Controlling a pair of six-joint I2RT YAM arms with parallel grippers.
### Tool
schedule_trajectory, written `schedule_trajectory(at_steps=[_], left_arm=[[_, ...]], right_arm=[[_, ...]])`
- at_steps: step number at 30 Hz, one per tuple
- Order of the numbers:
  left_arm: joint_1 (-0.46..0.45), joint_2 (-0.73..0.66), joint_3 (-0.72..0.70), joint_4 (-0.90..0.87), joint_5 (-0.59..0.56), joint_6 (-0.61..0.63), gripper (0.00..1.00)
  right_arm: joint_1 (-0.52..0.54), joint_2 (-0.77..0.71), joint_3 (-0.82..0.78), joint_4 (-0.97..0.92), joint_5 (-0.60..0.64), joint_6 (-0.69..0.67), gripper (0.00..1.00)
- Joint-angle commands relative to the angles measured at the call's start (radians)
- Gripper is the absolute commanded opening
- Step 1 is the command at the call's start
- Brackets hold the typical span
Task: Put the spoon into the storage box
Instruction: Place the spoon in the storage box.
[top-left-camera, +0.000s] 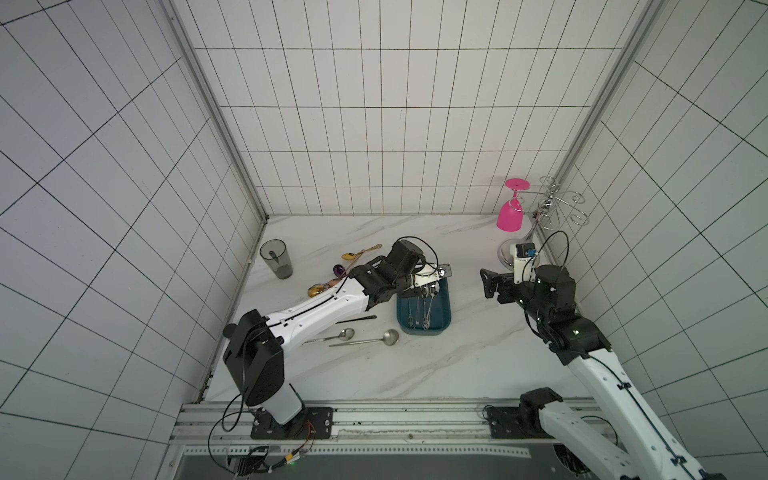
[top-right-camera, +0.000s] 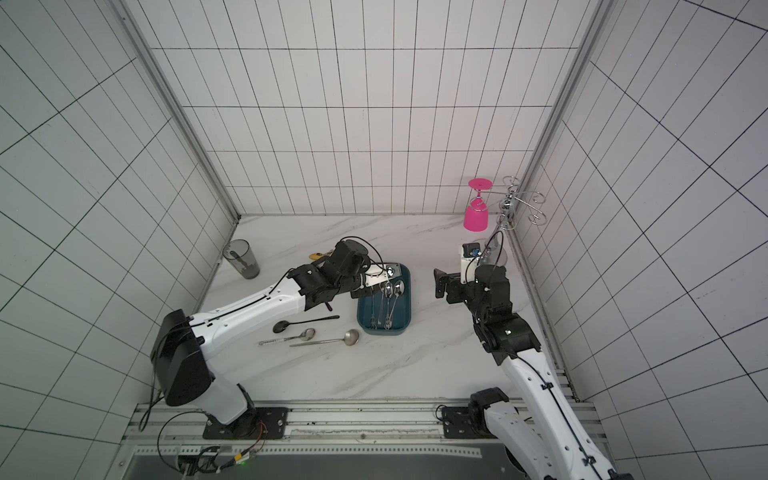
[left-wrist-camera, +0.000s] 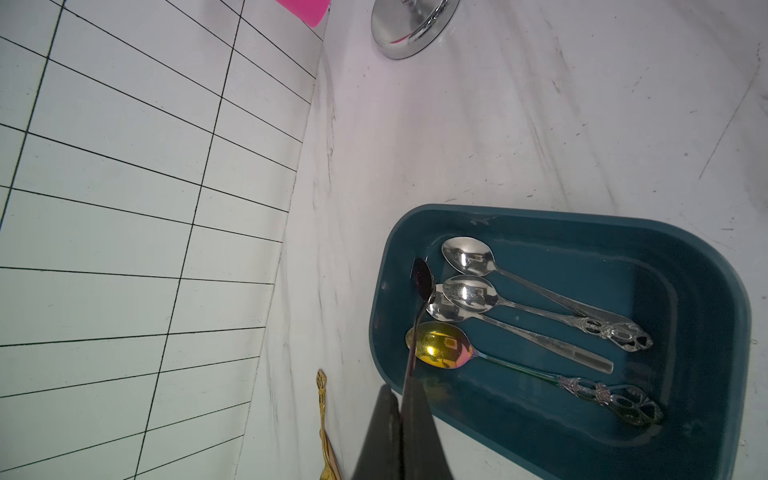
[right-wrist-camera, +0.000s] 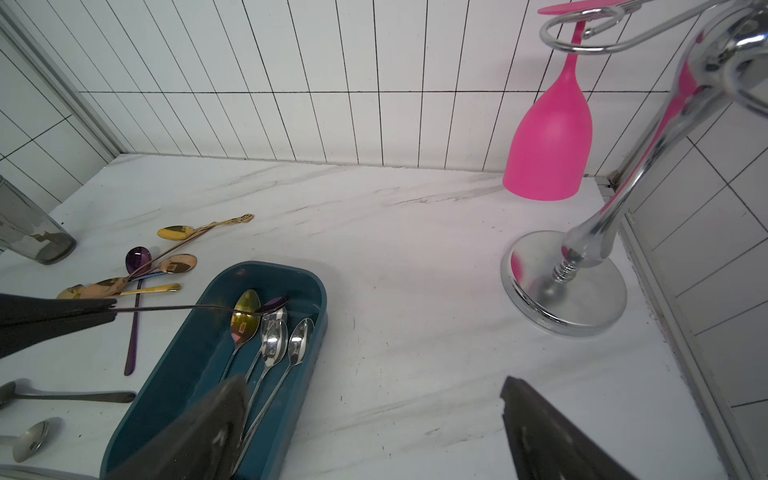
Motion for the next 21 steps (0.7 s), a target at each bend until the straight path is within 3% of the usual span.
schedule_trajectory(at_steps=[1,5,10,14,21], left_arm=[[-0.02,0.023,-0.019,0.048,-0.04,-0.027,0.0],[-0.062,0.022,-0.033,0.028,-0.075,-0.043,0.09],[-0.133,0.0,-0.024,-0.048,-0.117,-0.095,0.38],[-0.147,-0.037,0.032,-0.141,-0.06,-0.2,0.56],[-0.098,-0.102,0.128,-0.271,0.052,-0.399,0.7]], right_arm=[[-0.014,-0.001,-0.021,-0.006,0.022,0.047,0.99],[-0.015,0.007,-0.022,-0.007,0.009,0.047,0.99],[-0.016,0.016,-0.021,-0.006,-0.017,0.044,0.98],[-0.015,0.015,-0.029,0.001,-0.035,0.032,0.99],[-0.001,0.063,-0.002,-0.032,-0.087,-0.003,0.99]])
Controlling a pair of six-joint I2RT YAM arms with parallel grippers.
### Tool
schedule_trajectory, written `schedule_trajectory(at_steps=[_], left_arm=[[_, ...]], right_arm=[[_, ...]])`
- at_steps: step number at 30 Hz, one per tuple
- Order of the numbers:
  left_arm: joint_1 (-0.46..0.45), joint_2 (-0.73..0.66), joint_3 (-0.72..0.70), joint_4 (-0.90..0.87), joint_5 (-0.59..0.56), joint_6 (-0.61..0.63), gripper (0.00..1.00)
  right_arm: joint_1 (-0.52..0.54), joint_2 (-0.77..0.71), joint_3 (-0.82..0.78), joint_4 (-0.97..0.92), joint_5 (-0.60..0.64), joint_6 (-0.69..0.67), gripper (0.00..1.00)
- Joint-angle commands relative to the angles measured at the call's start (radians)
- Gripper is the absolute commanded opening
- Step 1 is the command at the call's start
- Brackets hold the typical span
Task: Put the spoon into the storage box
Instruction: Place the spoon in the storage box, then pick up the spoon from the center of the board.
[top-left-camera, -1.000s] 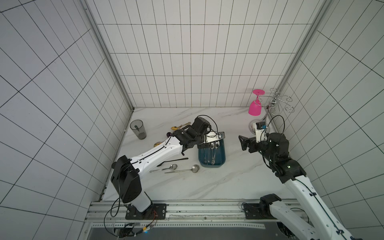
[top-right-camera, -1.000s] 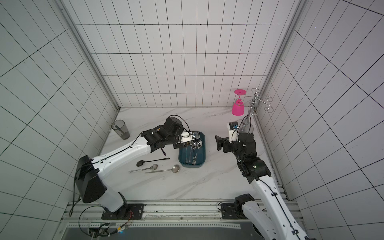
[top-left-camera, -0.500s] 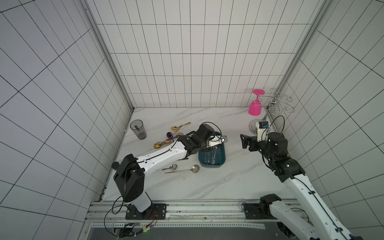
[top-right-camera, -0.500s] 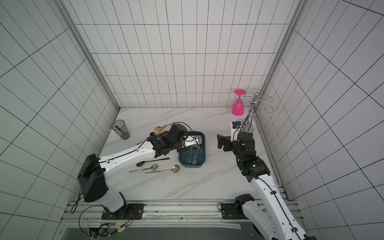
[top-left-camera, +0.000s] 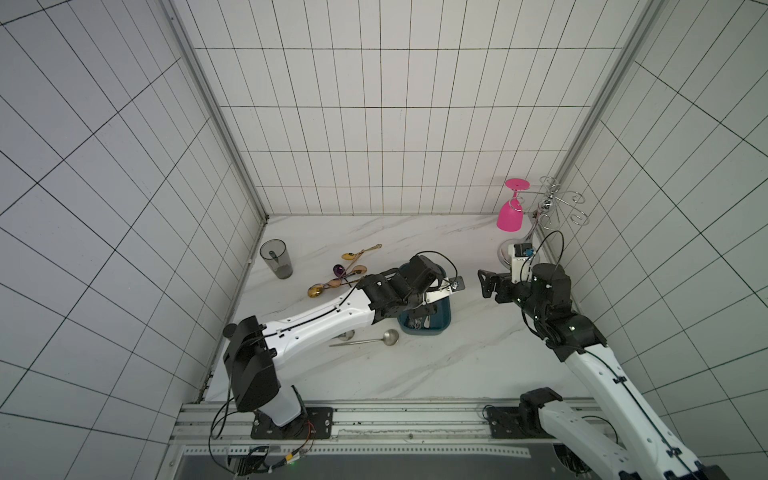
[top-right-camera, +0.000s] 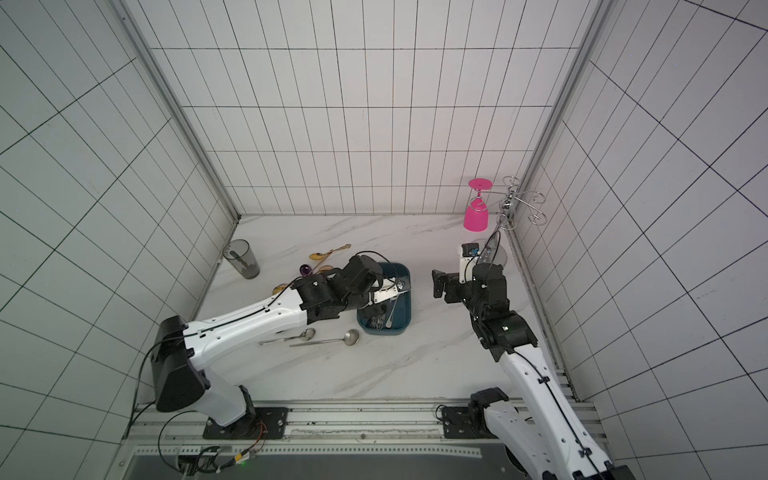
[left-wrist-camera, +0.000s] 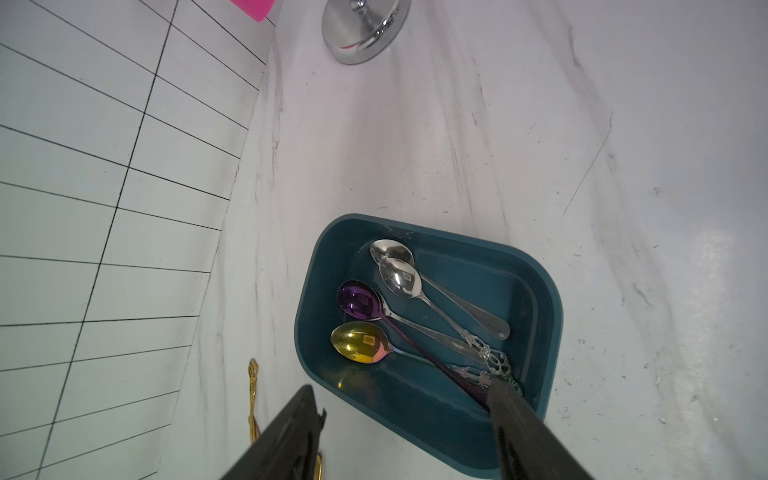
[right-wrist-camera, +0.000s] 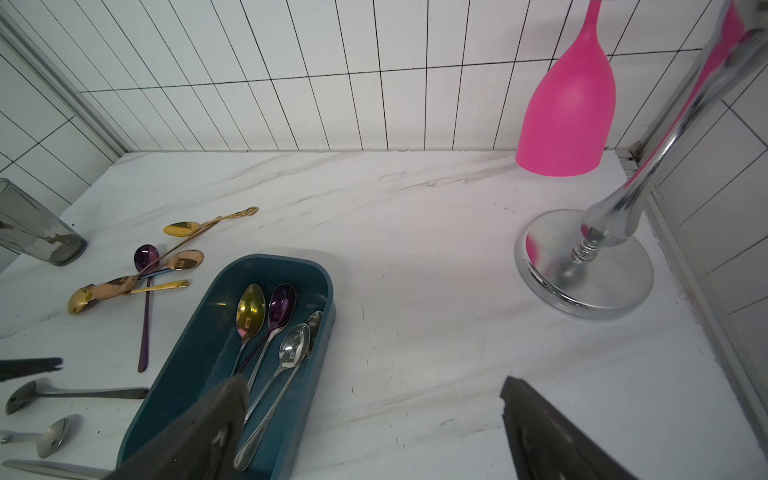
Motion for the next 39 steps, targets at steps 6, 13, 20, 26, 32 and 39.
schedule_trajectory(at_steps=[6,13,20,26,32,39], left_arm=[[0.18,-0.097,0.071,-0.095,0.181,-0.225,0.82],[0.394,-0.158,0.068,-0.102,0.269,-0.277,0.95],[0.586,-0.219,0.004,-0.117,0.439,-0.227,0.99],[0.629,-0.29,-0.053,-0.286,0.392,-0.014,0.97],[0.638,-0.351,-0.158,-0.488,0.362,0.194,0.96],[0.646,-0.397,-0.278,-0.585,0.281,0.306,0.89]], right_arm=[[0.192,0.128,0.101,-0.146,0.004,-0.163,1.0],[0.344,0.292,0.225,-0.252,-0.052,-0.211,0.91],[0.44,0.479,0.376,-0.364,-0.098,-0.257,0.84],[0.44,0.467,0.355,-0.324,-0.09,-0.258,0.87],[0.396,0.406,0.318,-0.306,-0.056,-0.255,0.9],[0.285,0.306,0.26,-0.267,-0.042,-0.218,0.94]])
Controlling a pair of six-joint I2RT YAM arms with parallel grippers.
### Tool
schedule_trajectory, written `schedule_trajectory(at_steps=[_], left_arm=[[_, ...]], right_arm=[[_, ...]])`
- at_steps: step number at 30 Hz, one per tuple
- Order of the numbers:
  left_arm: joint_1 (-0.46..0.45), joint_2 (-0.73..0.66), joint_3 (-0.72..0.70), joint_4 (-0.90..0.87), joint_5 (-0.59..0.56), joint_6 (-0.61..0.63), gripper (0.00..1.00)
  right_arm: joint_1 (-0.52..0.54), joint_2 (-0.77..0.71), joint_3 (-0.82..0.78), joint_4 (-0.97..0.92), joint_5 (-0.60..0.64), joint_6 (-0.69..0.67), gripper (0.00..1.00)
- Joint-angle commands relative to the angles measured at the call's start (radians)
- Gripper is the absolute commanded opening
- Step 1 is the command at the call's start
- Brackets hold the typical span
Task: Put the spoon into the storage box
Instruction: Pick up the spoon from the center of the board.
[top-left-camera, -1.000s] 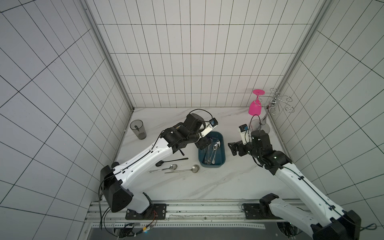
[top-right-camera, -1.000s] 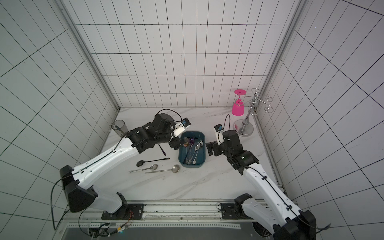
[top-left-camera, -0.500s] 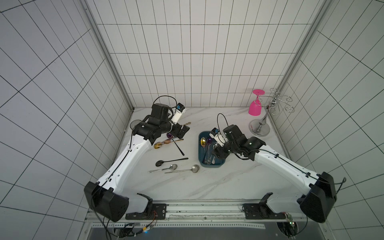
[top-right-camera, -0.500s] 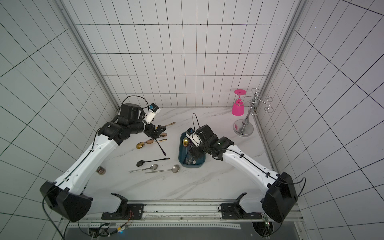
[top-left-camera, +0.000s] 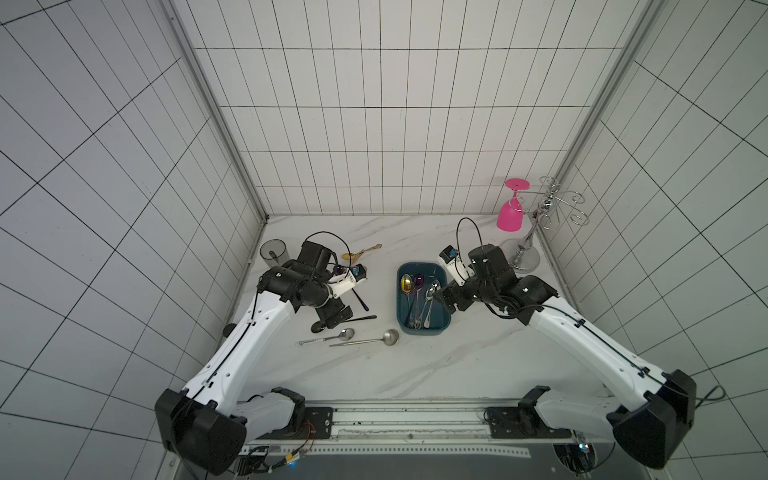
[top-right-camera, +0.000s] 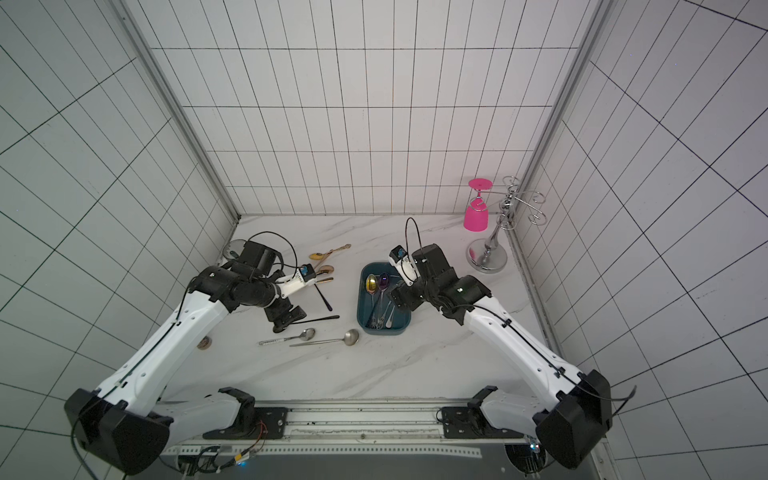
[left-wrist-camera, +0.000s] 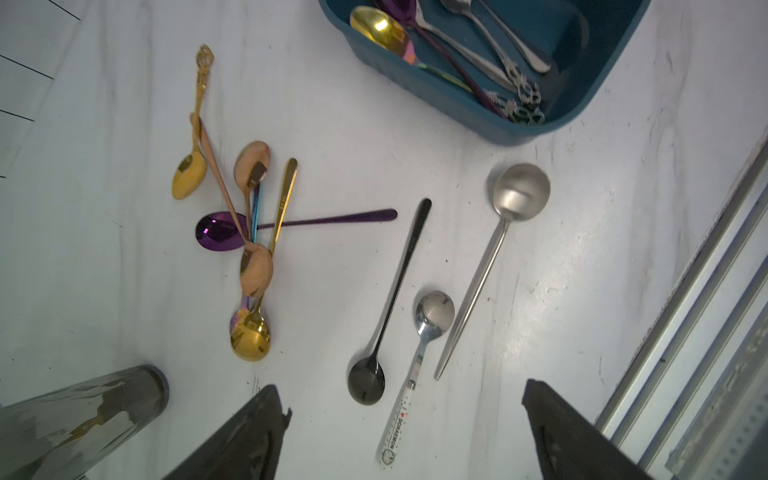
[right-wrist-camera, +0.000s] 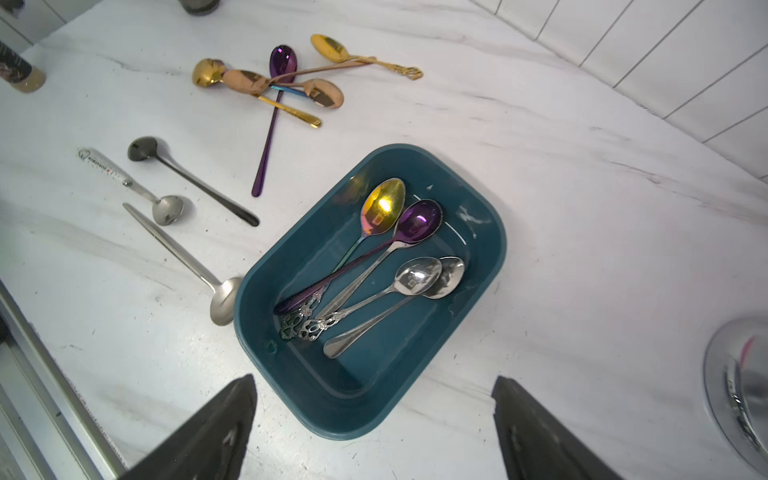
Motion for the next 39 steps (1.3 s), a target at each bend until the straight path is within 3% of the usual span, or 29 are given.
schedule_trajectory(at_steps=[1,4,9,19,29,39], left_arm=[[0.006,-0.034,-0.04,-0.078,-0.053,0.101,0.88],[0.006,-0.041,-0.089,-0.099,-0.107,0.138,0.85],[0.027,-0.039,-0.161,-0.11,-0.178,0.195,0.8],[0.127,-0.007,-0.342,0.037,-0.265,0.308,0.73],[0.241,0.141,-0.369,0.157,-0.284,0.401,0.67],[0.26,0.239,-0.392,0.218,-0.255,0.431,0.59]], right_arm=[[-0.049,-0.047,-0.052,0.02,0.041,0.027,0.94],[-0.089,-0.088,-0.079,0.039,0.085,0.043,1.0],[-0.146,-0.146,-0.12,0.07,0.13,0.075,0.99],[-0.182,-0.201,-0.165,0.103,0.215,0.092,0.99],[-0.19,-0.19,-0.171,0.114,0.213,0.1,0.98],[-0.192,-0.192,-0.173,0.114,0.222,0.1,0.98]])
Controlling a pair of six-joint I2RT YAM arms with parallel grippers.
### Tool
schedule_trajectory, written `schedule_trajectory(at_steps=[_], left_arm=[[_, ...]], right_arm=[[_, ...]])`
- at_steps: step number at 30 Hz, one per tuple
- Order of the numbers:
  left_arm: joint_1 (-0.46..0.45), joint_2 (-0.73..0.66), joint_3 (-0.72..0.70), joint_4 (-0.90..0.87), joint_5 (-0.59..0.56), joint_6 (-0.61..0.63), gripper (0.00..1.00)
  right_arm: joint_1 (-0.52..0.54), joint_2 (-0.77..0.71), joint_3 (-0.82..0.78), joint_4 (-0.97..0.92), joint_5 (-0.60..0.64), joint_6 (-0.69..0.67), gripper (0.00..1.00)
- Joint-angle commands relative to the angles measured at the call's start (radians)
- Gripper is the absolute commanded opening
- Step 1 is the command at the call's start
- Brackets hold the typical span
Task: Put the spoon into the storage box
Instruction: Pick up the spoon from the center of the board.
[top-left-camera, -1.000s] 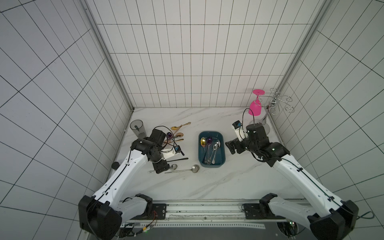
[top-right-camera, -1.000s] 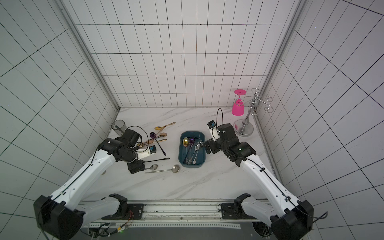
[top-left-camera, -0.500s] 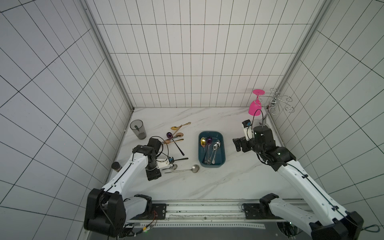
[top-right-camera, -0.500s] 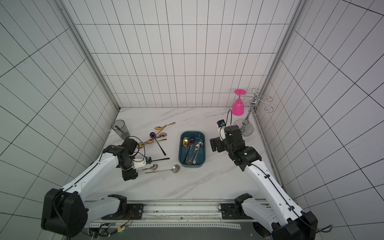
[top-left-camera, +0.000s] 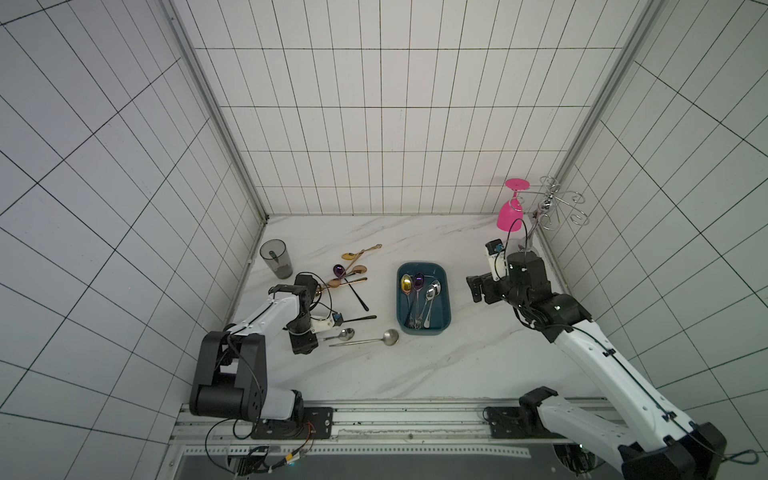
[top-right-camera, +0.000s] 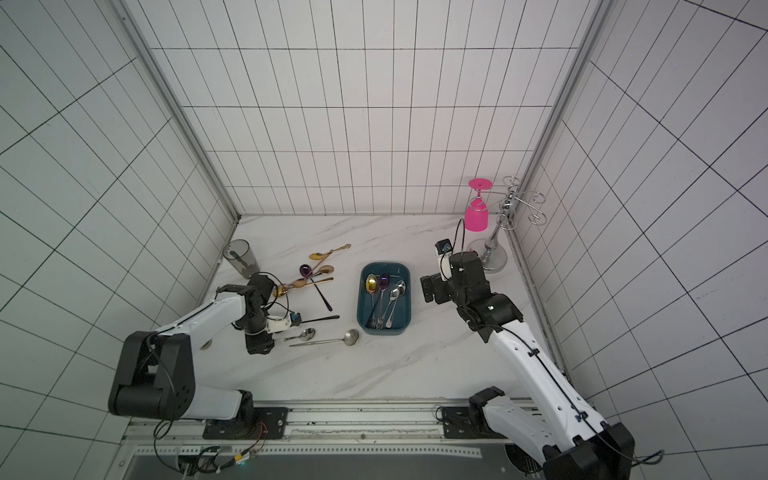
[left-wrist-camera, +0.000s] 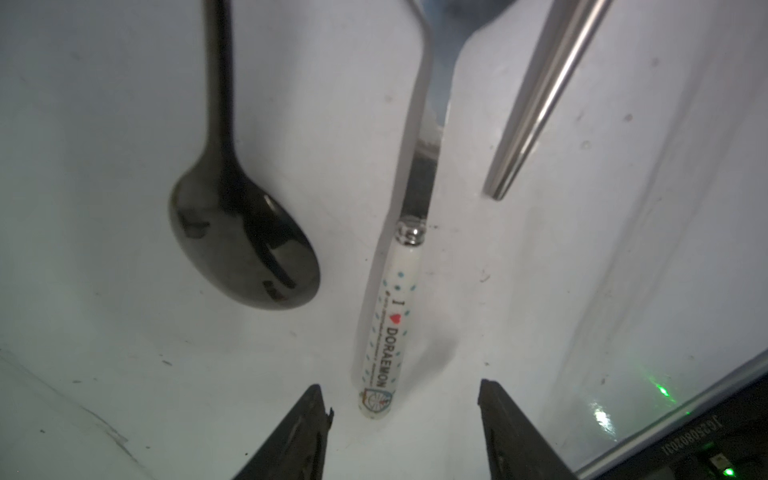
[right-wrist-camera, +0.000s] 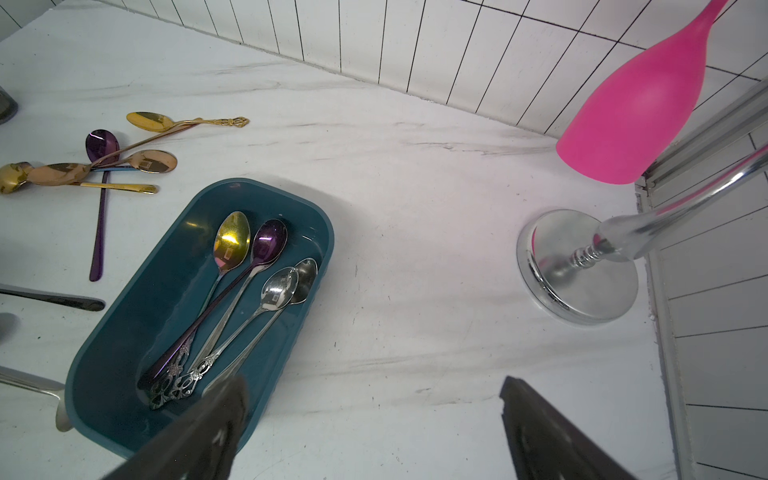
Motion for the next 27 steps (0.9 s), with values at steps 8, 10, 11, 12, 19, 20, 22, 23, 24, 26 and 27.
schedule_trajectory(at_steps=[8,10,11,12,19,20,22,23,24,26,27], left_arm=[[0.005,0.103,-0.017,0.086,0.051,0.022,0.48],[0.005,0.119,-0.02,0.09,0.052,0.019,0.47],[0.005,0.125,-0.024,0.093,0.052,0.022,0.44],[0.004,0.127,-0.028,0.095,0.052,0.022,0.43],[0.004,0.101,-0.042,0.069,0.065,0.037,0.27],[0.005,0.094,-0.043,0.062,0.07,0.041,0.25],[0.004,0.079,-0.041,0.048,0.079,0.042,0.23],[0.003,0.072,-0.04,0.039,0.082,0.041,0.22],[0.002,0.065,-0.037,0.03,0.086,0.042,0.21],[-0.006,0.05,-0.03,0.003,0.093,0.039,0.17],[-0.009,0.041,-0.027,-0.006,0.1,0.036,0.16]], right_arm=[[-0.009,-0.01,-0.024,0.015,0.019,0.01,0.99],[-0.009,-0.01,-0.024,0.014,0.02,0.01,0.99],[-0.009,-0.011,-0.024,0.014,0.021,0.011,0.99],[-0.009,-0.01,-0.024,0.014,0.022,0.01,0.99],[-0.011,-0.007,-0.024,0.014,0.026,0.01,0.99],[-0.01,-0.008,-0.024,0.014,0.026,0.01,0.99],[-0.01,-0.007,-0.024,0.015,0.028,0.01,0.99],[-0.01,-0.007,-0.025,0.015,0.028,0.01,0.99],[-0.01,-0.006,-0.024,0.015,0.028,0.01,0.99],[-0.01,-0.005,-0.024,0.013,0.028,0.01,0.99],[-0.011,-0.004,-0.024,0.015,0.03,0.01,0.99]])
